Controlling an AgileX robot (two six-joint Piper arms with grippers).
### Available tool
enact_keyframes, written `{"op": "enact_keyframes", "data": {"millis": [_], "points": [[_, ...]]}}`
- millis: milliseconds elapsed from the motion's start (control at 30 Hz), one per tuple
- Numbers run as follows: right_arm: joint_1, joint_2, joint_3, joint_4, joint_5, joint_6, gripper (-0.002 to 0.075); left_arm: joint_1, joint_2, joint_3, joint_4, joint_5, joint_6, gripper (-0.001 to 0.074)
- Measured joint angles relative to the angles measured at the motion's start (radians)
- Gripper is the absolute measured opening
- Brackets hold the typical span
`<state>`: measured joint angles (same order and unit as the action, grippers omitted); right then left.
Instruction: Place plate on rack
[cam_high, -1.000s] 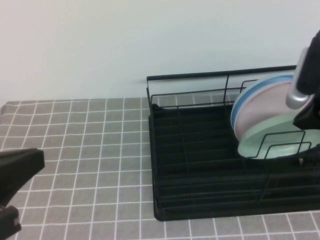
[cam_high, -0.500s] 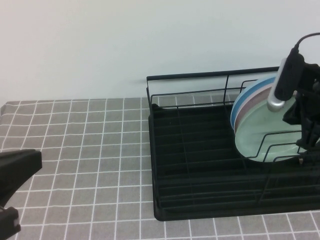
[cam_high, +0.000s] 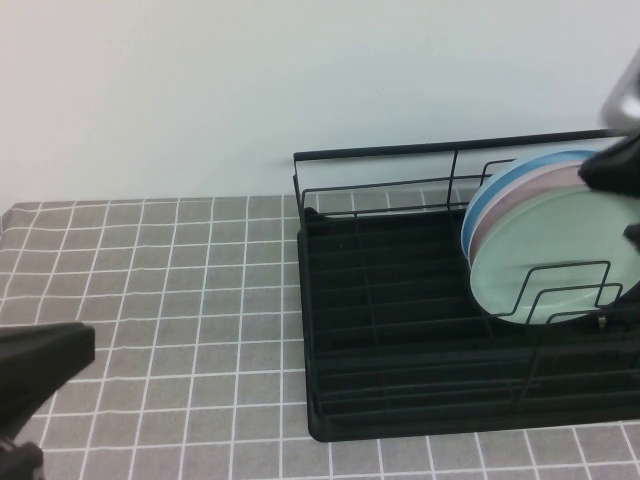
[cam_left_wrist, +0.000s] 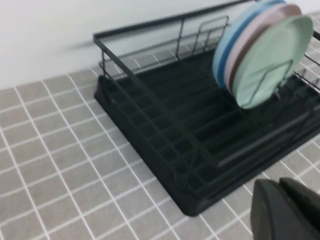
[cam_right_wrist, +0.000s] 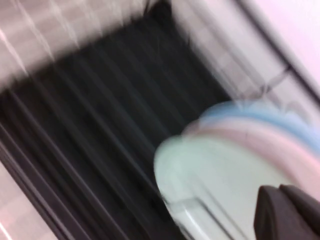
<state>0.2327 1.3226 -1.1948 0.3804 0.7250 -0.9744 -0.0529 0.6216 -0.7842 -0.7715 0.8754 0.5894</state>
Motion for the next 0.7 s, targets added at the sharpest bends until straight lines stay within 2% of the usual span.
{"op": "enact_keyframes", "data": {"millis": [167,400,500,700], "points": [[0.0,-0.172,0.084,0.188,-0.069,0.024,-0.0001,0.0,-0.053,0.046,-0.008,0.0,0.01,0.0],[0.0,-0.52,0.353,0.234,-0.29,0.165,-0.0001,0.0,-0.266,0.173,-0.006,-0.033,-0.02,0.0],[0.0,-0.701,0.489,0.288,-0.369,0.176,-0.0001,0.0,-0.384,0.234,-0.006,-0.048,-0.022,0.0],[0.0,-1.005,0.724,0.307,-0.474,0.177,-0.0001,0.0,-0.529,0.39,-0.007,-0.266,0.01,0.0]]}}
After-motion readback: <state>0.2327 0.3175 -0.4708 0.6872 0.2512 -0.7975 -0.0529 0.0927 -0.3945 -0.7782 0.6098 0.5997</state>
